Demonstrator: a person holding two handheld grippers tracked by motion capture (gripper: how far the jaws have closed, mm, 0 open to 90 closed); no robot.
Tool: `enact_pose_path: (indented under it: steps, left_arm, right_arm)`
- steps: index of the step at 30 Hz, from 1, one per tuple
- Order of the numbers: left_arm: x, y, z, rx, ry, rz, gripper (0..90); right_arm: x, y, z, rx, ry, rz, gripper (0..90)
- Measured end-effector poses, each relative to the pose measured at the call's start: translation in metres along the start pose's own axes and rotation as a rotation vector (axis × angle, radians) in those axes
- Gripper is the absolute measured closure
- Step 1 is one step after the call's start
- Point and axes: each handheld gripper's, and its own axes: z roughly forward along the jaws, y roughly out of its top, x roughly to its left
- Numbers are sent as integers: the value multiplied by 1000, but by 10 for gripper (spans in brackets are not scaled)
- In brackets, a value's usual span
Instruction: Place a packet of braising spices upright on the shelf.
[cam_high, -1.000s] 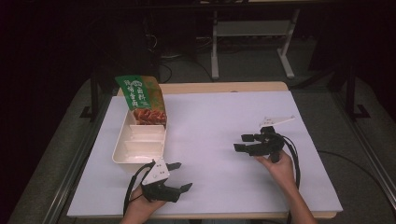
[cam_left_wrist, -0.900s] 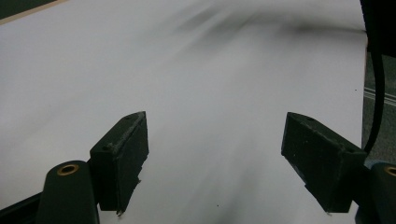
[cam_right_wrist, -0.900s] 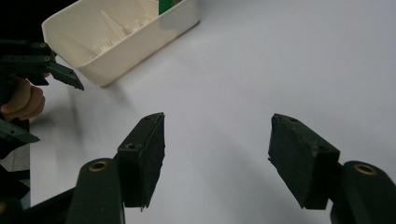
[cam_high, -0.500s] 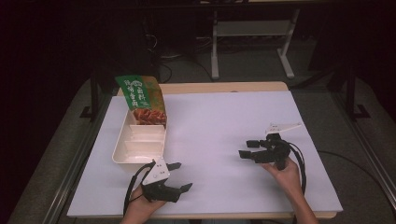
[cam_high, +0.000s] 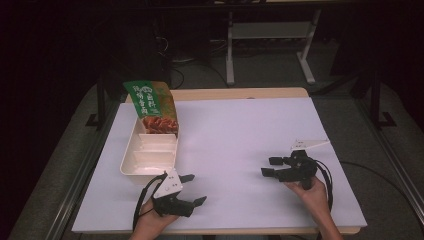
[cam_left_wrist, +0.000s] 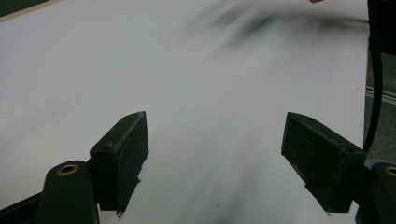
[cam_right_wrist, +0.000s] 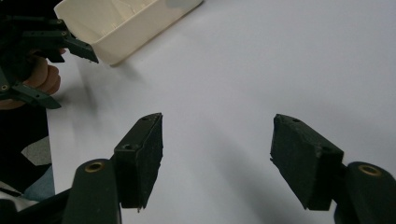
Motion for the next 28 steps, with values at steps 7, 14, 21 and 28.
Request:
enact_pose_path:
  steps: [7,14,21,28]
  left_arm:
    - [1,0,0,-1,2,0,222]
    - [1,-1,0,0,3,0,222]
    - [2,-2,-1,2,5,-1,223]
    - [2,-2,-2,3,6,3,222]
  right_arm:
    - [2,-9,-5,2,-1,10,332]
    - [4,-18,-9,-2,-5,12,330]
    - [9,-27,-15,-17,-8,18,325]
    - [14,-27,-16,-34,-16,17,308]
